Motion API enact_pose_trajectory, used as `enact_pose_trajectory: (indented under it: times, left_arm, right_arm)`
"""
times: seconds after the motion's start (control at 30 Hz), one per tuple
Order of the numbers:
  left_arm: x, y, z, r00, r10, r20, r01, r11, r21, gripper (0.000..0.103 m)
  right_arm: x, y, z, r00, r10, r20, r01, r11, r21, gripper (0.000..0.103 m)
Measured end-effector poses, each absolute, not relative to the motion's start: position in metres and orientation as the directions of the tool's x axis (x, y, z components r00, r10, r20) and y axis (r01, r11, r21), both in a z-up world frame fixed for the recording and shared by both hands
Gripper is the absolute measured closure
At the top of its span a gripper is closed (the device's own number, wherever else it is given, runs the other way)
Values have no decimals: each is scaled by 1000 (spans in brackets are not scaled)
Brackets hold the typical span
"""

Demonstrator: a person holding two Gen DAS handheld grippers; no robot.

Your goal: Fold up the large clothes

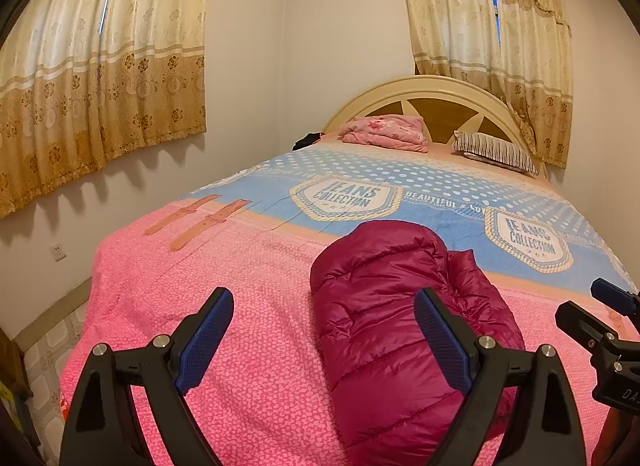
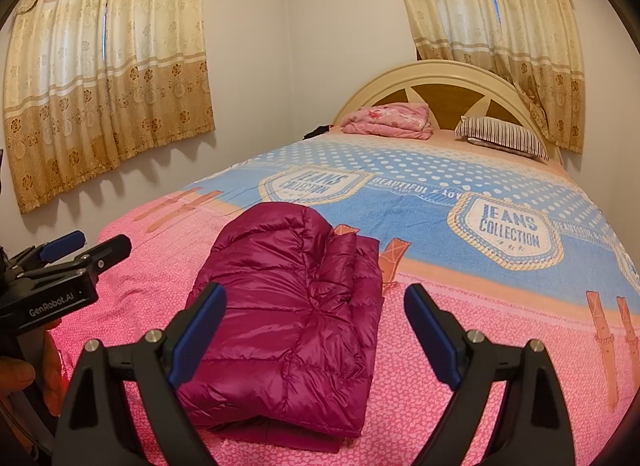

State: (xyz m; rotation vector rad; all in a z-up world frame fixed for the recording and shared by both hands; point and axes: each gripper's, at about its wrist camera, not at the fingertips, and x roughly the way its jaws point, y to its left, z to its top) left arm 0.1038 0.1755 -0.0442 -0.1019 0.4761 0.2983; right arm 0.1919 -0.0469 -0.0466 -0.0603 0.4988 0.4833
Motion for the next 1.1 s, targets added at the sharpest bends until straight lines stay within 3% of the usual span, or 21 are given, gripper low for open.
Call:
enact_pose_trajectory:
  times: [0.6,0.73,1.1]
  left_arm:
    - [108,176,-48,811,317,-491,-371,928,-14,7]
    - [107,172,-48,801,371,-471,-405,914,32,5]
    - [101,165,-44,827,365,-427,-391,920,28,4]
  right_arm:
    - [188,-46,-48,775,429,-464,-461,886,49,10]
    - [188,-46,-49,774,429,-465,-461,886,50,10]
    - [186,-45,-49,773,429,-468,-461,886,52,10]
